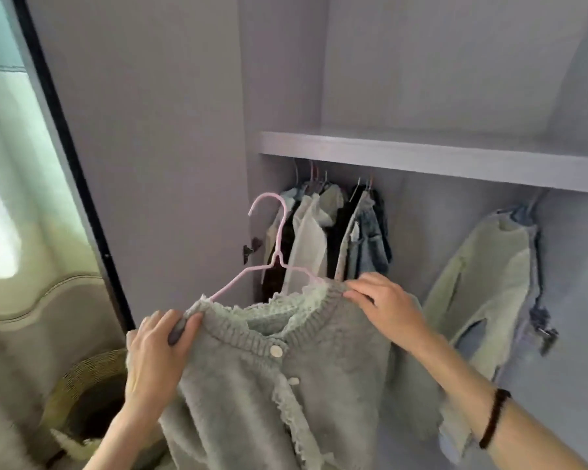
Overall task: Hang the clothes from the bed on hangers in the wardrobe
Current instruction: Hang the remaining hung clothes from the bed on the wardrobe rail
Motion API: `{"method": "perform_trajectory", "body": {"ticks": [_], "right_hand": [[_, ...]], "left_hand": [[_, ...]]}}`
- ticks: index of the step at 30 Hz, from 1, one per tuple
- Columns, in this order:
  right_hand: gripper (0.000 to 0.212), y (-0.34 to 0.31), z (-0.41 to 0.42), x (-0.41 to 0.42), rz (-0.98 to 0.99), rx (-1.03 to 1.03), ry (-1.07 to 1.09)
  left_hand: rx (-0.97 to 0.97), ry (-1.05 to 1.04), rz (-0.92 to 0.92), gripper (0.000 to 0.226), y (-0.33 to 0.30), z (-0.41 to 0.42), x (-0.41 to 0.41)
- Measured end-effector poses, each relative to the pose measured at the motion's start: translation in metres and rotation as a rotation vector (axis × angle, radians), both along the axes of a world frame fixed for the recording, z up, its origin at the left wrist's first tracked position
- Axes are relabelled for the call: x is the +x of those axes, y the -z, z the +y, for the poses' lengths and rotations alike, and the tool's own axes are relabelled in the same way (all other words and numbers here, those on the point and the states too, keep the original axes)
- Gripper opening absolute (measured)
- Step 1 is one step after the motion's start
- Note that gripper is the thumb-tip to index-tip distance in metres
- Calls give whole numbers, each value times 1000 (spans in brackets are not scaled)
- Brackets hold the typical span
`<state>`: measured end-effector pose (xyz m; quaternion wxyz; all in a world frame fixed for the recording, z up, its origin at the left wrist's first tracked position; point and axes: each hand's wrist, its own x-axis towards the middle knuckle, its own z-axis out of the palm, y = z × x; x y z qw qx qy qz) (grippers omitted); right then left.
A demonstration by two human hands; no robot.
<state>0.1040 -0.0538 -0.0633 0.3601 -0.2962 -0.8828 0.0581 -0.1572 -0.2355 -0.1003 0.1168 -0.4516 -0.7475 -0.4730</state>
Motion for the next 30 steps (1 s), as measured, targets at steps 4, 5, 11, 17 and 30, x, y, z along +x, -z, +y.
{"method": "perform_trajectory", "body": {"ticks": [4,5,11,17,30], "right_hand": [[22,10,3,36,82,22,213],[21,10,-1,42,115,66,270],[45,18,-30,73,89,37,368],[33,31,-44,84,-266,-256,506],[38,50,-55,103,-107,-573,1099]], "left_hand": [[-54,154,14,29,8,49,2],[-68,185,18,27,11,59,3],[-50,303,31,35,23,98,10],[-113,444,34,25,32,131,14],[-230,796,215,33,21,230,55]]}}
